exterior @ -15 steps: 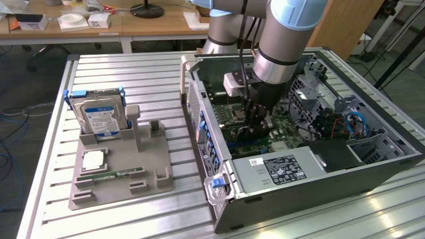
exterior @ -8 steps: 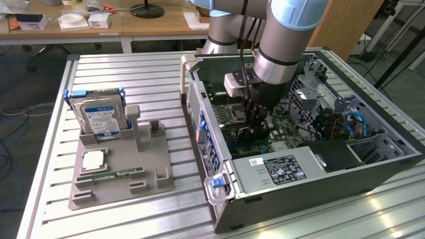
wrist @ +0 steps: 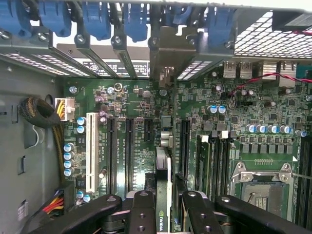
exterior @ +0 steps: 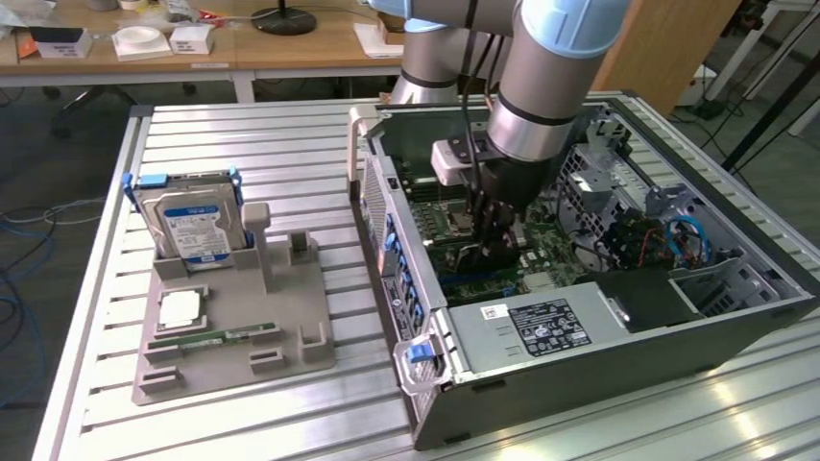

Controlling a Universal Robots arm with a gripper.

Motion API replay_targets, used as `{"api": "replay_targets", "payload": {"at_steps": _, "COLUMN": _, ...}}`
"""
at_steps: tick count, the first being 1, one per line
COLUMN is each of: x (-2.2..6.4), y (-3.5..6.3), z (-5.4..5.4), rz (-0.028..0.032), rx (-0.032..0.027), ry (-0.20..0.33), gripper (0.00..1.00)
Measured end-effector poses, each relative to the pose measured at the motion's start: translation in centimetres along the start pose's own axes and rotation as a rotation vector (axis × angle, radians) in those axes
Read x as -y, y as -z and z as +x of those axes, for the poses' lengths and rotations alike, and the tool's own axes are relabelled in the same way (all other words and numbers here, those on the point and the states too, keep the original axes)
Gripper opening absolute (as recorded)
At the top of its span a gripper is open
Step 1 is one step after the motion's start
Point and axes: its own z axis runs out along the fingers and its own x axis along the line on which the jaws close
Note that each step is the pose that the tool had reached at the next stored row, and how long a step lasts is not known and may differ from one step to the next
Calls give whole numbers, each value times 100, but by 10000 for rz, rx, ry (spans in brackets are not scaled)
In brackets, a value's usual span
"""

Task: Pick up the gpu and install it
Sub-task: 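Insert the gpu into the slot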

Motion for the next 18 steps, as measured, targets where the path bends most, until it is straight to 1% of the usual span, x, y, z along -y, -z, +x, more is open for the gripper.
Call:
{"api": "replay_targets", "payload": {"at_steps": 2, "x": -1, "y": -3, "z": -6, "rz": 10, "rx": 4, "ry": -6, "gripper": 26}}
{"api": "replay_targets", "payload": {"at_steps": 8, "x": -1, "y": -9, "z": -5, "rz": 11, "rx": -3, "ry": -12, "gripper": 26}}
{"api": "replay_targets", "payload": {"at_steps": 9, "x": -1, "y": -43, "z": -3, "rz": 12, "rx": -35, "ry": -55, "gripper": 26}}
{"api": "replay_targets", "payload": {"at_steps": 18, "x": -1, "y": -45, "z": -3, "rz": 13, "rx": -35, "ry": -55, "gripper": 26}}
